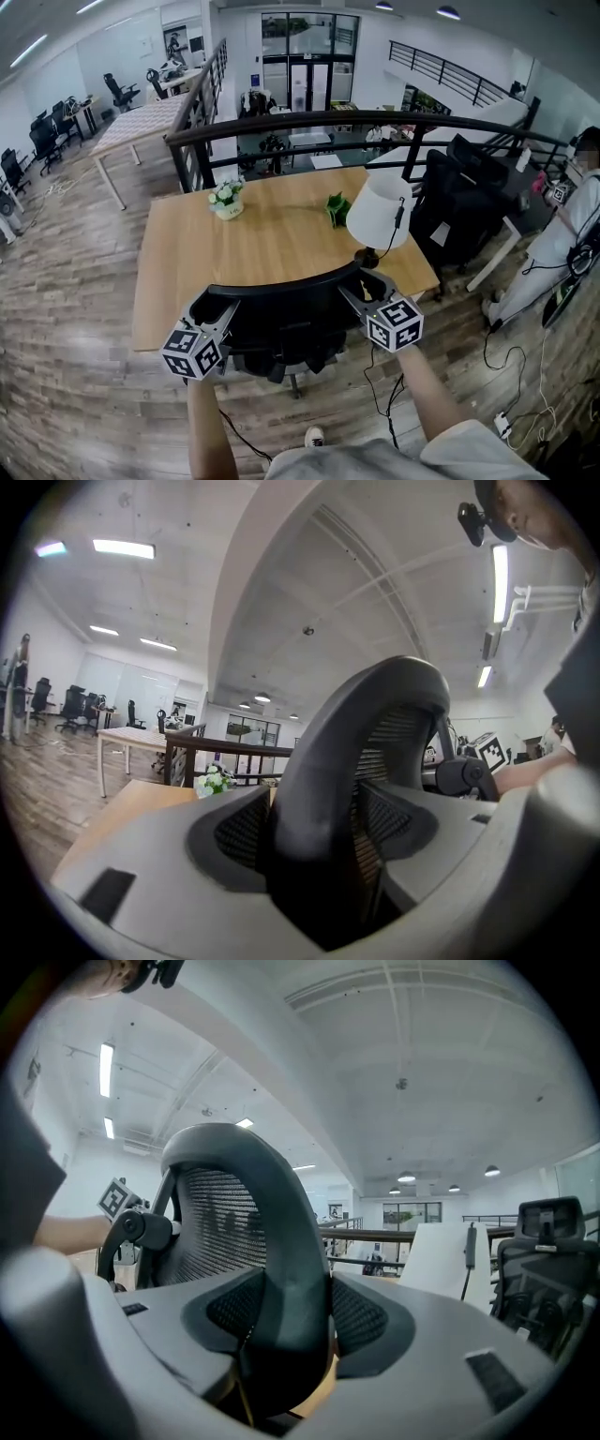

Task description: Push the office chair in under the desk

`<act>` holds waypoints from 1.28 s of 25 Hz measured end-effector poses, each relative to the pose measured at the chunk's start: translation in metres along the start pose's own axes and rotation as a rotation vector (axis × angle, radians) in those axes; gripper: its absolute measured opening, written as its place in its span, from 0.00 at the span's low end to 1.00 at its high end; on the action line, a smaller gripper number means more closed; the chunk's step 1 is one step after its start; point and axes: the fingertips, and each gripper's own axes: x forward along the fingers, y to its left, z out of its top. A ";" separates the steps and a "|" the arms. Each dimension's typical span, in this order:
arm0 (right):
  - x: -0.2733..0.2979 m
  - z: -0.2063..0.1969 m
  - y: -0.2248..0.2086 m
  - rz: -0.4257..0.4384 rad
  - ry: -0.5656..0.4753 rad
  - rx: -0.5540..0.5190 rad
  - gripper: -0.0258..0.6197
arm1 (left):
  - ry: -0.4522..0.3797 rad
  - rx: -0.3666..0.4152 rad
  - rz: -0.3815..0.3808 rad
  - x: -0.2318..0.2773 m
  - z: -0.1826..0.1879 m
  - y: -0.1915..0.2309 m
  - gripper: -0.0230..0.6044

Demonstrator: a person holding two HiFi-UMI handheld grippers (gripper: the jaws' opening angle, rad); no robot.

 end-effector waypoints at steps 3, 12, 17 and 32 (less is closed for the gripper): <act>0.001 0.000 0.000 -0.024 0.005 -0.010 0.42 | -0.001 -0.007 -0.012 0.000 -0.001 0.001 0.58; -0.013 0.006 0.002 -0.044 0.074 -0.071 0.43 | 0.019 -0.007 0.062 -0.012 0.003 -0.005 0.60; -0.042 0.011 -0.002 -0.083 0.064 -0.084 0.43 | 0.059 0.083 0.162 -0.033 0.003 -0.015 0.59; -0.250 0.010 0.013 -0.192 0.072 -0.041 0.42 | -0.014 0.133 0.077 -0.128 0.014 -0.157 0.50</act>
